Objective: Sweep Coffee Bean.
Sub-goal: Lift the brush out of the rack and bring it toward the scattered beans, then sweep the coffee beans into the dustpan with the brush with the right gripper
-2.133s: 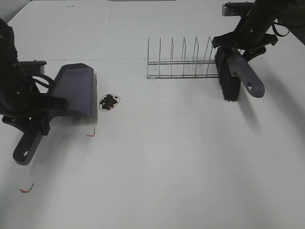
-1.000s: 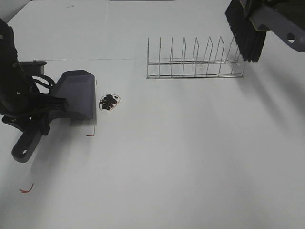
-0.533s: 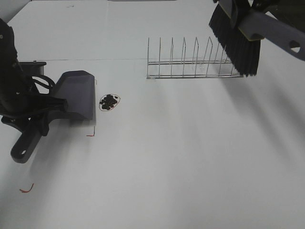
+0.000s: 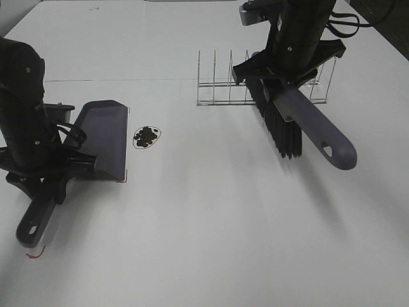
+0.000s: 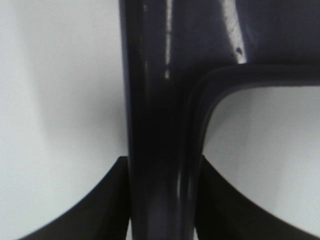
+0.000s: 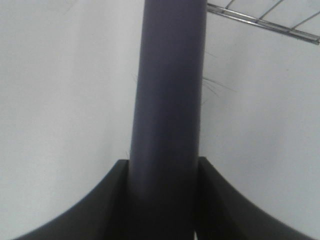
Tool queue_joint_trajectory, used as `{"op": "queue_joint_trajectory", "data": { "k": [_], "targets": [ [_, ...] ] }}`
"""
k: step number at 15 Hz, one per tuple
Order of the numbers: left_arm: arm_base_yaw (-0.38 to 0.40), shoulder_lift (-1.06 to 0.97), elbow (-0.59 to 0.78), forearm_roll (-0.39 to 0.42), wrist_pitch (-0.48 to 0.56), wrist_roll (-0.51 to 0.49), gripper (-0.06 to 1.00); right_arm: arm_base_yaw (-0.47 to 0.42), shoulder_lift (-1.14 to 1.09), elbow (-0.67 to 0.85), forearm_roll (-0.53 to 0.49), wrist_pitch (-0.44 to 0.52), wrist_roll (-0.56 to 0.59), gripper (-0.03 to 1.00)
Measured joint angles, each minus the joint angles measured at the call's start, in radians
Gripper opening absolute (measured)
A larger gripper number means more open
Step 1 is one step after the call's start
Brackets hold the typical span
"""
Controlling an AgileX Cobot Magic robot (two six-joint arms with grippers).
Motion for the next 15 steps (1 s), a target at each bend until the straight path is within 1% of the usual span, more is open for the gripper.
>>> {"op": "queue_joint_trajectory", "data": {
  "k": [3, 7, 8, 11, 13, 15],
  "targets": [
    [0.000, 0.038, 0.000, -0.004, 0.006, -0.005, 0.32, 0.001, 0.064, 0.003, 0.000, 0.000, 0.007, 0.28],
    [-0.001, 0.047, -0.006, -0.026, 0.025, -0.005, 0.32, 0.010, 0.120, 0.003, 0.003, -0.033, 0.010, 0.28],
    [-0.006, 0.050, -0.006, -0.026, 0.029, -0.004, 0.32, 0.024, 0.125, 0.002, 0.001, -0.037, 0.012, 0.28],
    [-0.037, 0.066, -0.013, -0.026, 0.058, 0.001, 0.32, 0.105, 0.168, -0.023, -0.005, -0.040, 0.018, 0.28],
    [-0.043, 0.068, -0.016, -0.026, 0.068, 0.005, 0.32, 0.152, 0.207, -0.073, -0.011, -0.013, 0.018, 0.28],
    [-0.046, 0.068, -0.016, -0.026, 0.075, 0.007, 0.32, 0.196, 0.264, -0.169, -0.017, 0.048, 0.018, 0.28]
  ]
}}
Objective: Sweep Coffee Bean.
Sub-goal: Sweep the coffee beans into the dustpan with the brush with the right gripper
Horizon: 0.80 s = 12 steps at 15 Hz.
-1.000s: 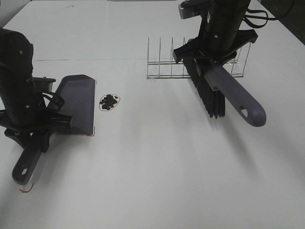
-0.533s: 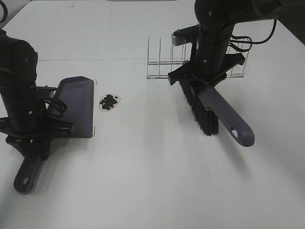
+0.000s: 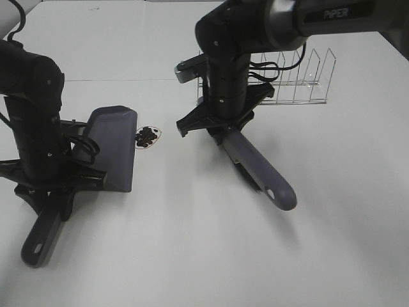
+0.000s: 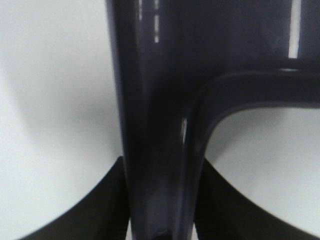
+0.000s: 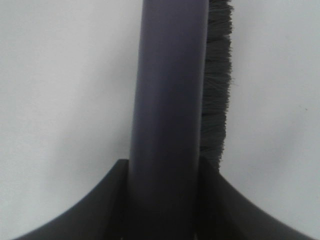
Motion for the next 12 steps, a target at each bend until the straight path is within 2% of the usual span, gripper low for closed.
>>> {"op": "queue_joint_trajectory", "data": {
  "k": [2, 5, 8, 12],
  "targets": [
    [0.000, 0.001, 0.000, 0.000, 0.001, 0.001, 0.32, 0.048, 0.074, -0.130, 0.013, 0.074, -0.016, 0.28],
    [0.000, 0.001, 0.000, 0.000, 0.001, 0.002, 0.32, 0.118, 0.186, -0.325, 0.109, 0.161, -0.055, 0.28],
    [0.000, 0.001, 0.000, 0.000, 0.001, 0.005, 0.32, 0.175, 0.240, -0.457, 0.203, 0.192, -0.072, 0.28],
    [0.000, 0.001, 0.000, 0.000, 0.008, 0.006, 0.32, 0.215, 0.248, -0.567, 0.246, 0.229, -0.072, 0.28]
  ]
}}
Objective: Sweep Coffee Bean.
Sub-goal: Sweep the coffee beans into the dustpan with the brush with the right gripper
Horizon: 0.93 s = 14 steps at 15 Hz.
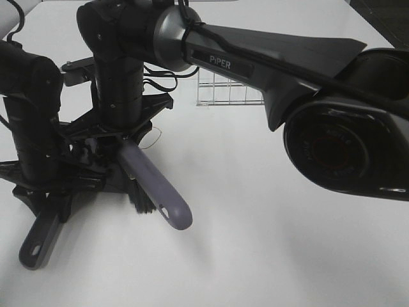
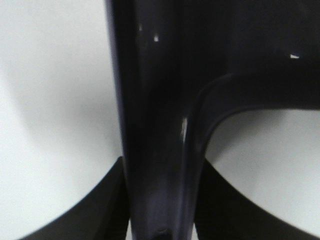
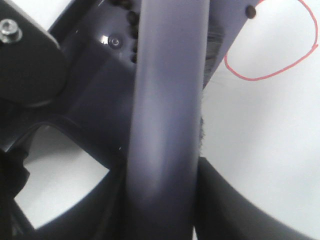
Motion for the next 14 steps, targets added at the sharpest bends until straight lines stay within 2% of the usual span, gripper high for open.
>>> {"op": "queue_joint_trajectory", "data": {
  "k": [4, 10, 14],
  "targets": [
    [0.000, 0.000, 0.000, 0.000, 0.002, 0.002, 0.32, 0.000, 0.011, -0.089, -0.028, 0.070, 0.004, 0.28],
    [0.000, 0.000, 0.000, 0.000, 0.001, 0.003, 0.32, 0.002, -0.048, -0.142, -0.212, 0.070, 0.007, 0.28],
    [0.000, 0.000, 0.000, 0.000, 0.001, 0.003, 0.32, 0.003, -0.163, -0.147, -0.281, 0.069, 0.000, 0.28]
  ]
}}
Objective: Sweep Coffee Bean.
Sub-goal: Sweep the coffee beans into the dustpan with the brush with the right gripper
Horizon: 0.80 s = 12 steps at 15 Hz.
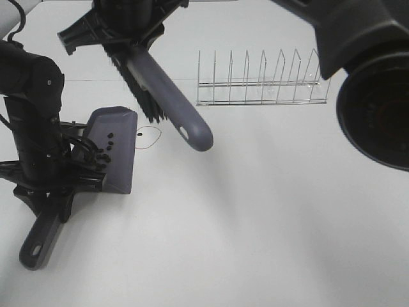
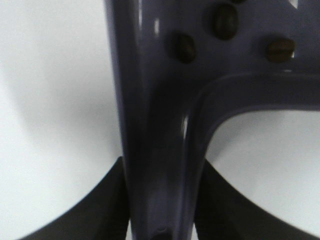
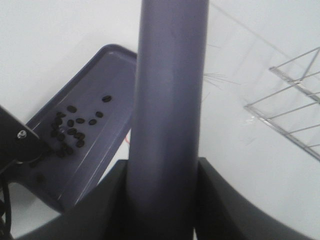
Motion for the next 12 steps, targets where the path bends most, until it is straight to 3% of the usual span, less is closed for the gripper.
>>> {"op": "queue_joint_trajectory", "data": {
  "k": [2, 5, 8, 12],
  "targets": [
    [0.000, 0.000, 0.000, 0.000, 0.000, 0.000, 0.32, -0.009, -0.048, 0.000, -0.052, 0.001, 0.000, 0.28],
    [0.000, 0.000, 0.000, 0.000, 0.000, 0.000, 0.32, -0.115, -0.095, 0.000, -0.043, 0.000, -0.001, 0.28],
    [0.000, 0.000, 0.000, 0.000, 0.000, 0.000, 0.32, -0.315, -0.131, 0.000, 0.053, 0.001, -0.049, 0.28],
    [0.000, 0.000, 0.000, 0.000, 0.000, 0.000, 0.32, -0.394, -0.131, 0.072, 0.115, 0.001, -0.099, 0.28]
  ]
}}
